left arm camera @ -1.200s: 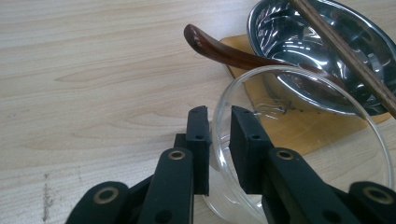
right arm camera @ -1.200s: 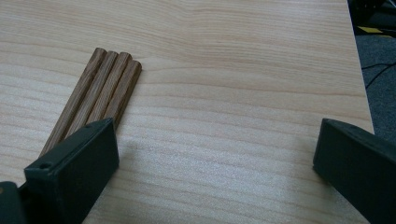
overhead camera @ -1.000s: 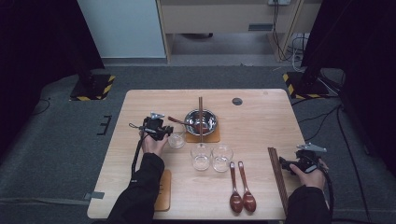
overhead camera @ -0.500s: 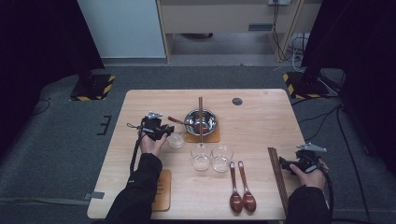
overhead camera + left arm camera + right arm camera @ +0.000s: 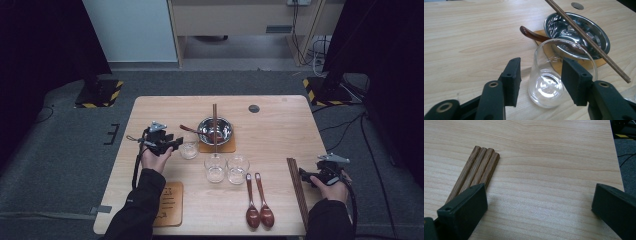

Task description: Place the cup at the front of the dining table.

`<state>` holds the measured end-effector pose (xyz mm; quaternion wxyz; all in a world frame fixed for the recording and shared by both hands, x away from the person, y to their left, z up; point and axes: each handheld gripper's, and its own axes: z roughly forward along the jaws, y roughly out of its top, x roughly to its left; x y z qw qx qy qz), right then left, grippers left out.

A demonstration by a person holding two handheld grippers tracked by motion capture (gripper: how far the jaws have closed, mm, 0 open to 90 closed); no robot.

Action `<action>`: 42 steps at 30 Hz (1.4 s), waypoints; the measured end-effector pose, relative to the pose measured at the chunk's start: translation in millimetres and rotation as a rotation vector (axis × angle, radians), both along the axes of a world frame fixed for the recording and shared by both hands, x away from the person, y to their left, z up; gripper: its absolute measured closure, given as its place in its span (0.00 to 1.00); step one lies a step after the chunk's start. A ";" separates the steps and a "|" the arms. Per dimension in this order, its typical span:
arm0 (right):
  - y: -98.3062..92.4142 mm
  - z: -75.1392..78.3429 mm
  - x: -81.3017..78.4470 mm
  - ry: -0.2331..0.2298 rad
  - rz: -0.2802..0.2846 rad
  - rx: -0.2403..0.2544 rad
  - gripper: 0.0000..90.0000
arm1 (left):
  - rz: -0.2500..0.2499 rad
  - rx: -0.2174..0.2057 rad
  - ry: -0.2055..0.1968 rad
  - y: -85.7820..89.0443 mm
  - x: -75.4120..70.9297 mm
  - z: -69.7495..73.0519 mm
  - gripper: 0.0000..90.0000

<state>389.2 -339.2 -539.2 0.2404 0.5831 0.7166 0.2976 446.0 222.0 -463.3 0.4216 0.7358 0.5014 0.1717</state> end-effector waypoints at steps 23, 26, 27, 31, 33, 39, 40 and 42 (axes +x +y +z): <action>0.0 0.0 0.0 0.000 0.000 0.000 0.00 | -0.005 0.043 -0.002 39.7 -48.9 -10.0 0.38; 0.0 0.0 0.0 0.000 0.000 0.000 0.00 | -0.010 0.053 0.008 44.7 -54.0 -14.4 0.35; 0.0 0.0 0.0 0.000 0.000 0.000 0.00 | -0.008 0.063 0.011 46.6 -55.4 -15.6 0.34; 0.0 0.0 0.0 0.000 0.000 0.000 0.00 | 0.003 0.079 0.034 54.9 -58.7 -22.8 0.29; 0.0 0.0 0.0 0.000 0.000 0.000 0.00 | 0.011 0.104 0.051 59.1 -59.5 -27.6 0.27; 0.0 0.0 0.0 0.000 0.000 0.000 0.00 | 0.043 0.156 0.089 68.2 -61.0 -40.6 0.25; 0.0 0.0 0.0 0.000 0.000 -0.001 0.00 | 0.048 0.160 0.085 69.3 -60.9 -41.6 0.24; 0.1 0.0 -0.1 0.000 -0.001 -0.001 0.00 | 0.055 0.166 0.086 71.6 -60.8 -43.3 0.23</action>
